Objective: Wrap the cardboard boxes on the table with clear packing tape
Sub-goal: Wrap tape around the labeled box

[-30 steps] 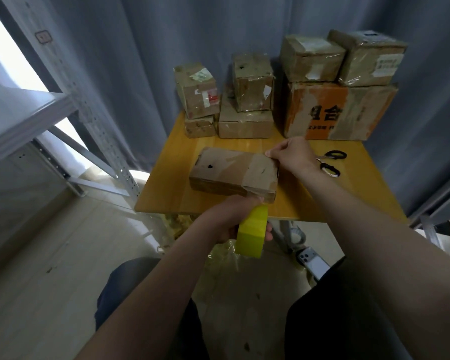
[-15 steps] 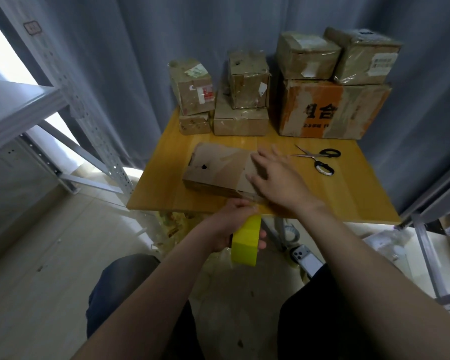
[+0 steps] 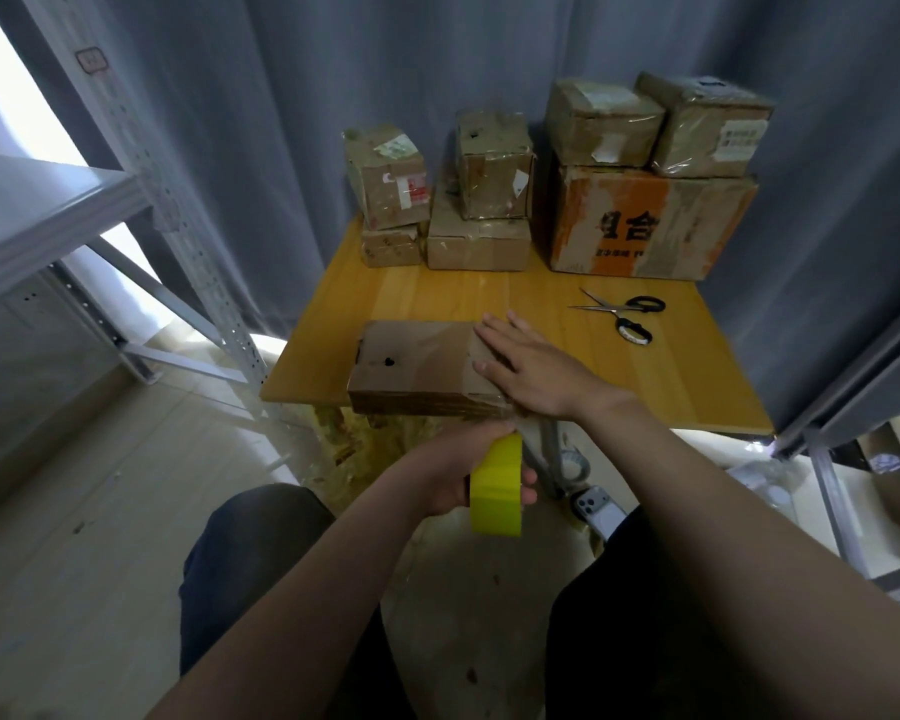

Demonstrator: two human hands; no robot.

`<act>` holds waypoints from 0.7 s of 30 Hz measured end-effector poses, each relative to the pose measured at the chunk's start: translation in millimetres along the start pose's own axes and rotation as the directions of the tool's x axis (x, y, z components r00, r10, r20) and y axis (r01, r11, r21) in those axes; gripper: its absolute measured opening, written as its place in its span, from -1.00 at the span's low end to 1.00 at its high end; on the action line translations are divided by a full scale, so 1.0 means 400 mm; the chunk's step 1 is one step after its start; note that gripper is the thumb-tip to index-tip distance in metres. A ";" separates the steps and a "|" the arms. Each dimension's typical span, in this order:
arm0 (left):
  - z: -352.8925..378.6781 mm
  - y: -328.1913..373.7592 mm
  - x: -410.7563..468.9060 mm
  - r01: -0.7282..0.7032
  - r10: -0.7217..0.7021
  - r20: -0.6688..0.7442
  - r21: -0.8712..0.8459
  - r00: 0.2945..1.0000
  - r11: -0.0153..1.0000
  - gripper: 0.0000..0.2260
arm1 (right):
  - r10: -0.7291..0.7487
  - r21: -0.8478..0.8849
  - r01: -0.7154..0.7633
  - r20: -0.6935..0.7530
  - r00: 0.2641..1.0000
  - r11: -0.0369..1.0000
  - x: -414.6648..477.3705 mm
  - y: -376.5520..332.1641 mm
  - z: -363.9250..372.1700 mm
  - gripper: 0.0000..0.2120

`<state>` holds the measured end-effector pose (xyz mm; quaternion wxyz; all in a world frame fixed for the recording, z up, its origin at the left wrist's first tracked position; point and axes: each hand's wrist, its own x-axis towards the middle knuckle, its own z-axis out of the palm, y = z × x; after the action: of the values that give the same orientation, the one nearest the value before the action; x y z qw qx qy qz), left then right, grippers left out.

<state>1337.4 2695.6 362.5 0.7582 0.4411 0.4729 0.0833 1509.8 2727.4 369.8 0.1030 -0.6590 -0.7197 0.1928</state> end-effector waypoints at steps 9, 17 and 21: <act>0.011 -0.016 0.037 -0.101 0.097 -0.070 -0.057 0.993 0.993 -0.78 | 0.117 -0.104 -0.118 -0.021 0.993 0.988 0.040 -0.037 -0.002 -0.40; -0.016 -0.019 0.062 -0.062 0.062 0.006 -0.025 0.998 0.998 -0.66 | 0.221 -0.156 -0.246 -0.162 0.962 0.957 0.139 -0.048 -0.010 -0.46; -0.022 -0.030 0.079 -0.038 0.039 0.023 -0.047 0.999 0.998 -0.63 | 0.261 -0.115 -0.285 -0.187 0.947 0.952 0.207 -0.025 -0.015 -0.50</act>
<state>1343.9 2710.9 331.7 0.7720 0.4335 0.4531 0.1036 1494.0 2809.6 370.6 0.0895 -0.7719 -0.6218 0.0975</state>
